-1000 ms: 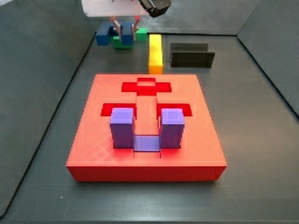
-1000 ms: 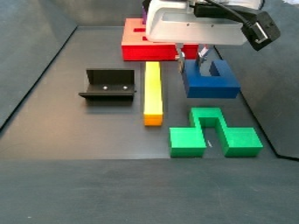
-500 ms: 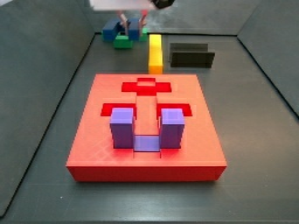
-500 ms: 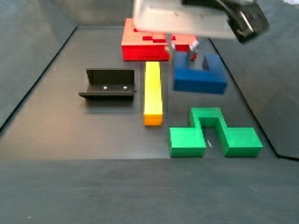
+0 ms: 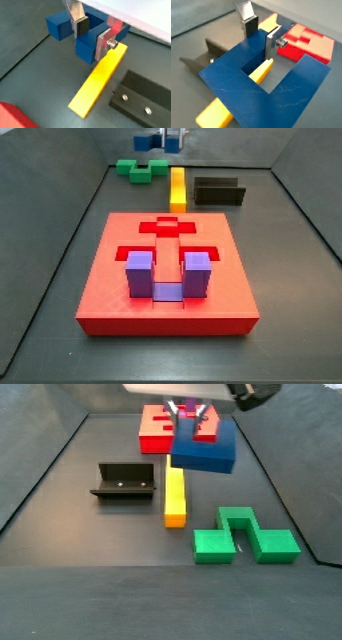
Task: Pick up the blue object. Move up. Place the blue object on the fixture. Regrasp the blue object. Move to above the board. Insert the blue object.
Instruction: Place the blue object on the fixture.
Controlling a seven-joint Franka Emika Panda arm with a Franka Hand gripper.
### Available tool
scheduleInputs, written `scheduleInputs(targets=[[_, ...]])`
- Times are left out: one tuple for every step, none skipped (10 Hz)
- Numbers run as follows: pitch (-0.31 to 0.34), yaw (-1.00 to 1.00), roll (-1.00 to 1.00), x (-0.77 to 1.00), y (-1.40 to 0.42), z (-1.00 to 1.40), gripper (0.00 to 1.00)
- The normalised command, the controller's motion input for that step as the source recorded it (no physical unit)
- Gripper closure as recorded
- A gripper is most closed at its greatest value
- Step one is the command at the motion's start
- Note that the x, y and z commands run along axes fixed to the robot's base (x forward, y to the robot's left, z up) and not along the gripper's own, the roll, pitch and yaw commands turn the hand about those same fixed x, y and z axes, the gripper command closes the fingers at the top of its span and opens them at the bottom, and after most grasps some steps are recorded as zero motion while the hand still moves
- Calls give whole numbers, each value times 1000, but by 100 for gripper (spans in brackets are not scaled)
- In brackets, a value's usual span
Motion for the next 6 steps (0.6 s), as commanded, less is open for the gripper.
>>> scheduleInputs(targets=[[0,-391,-1000,634,0,286,100],[0,-374,-1000,629,0,234,100],[-63,-326,-1000,543,31,209,100],[-51,-317,-1000,546,49,166,100],[-43,-269,-1000,611,74,126,100],[0,-174,-1000,774,37,0,100]])
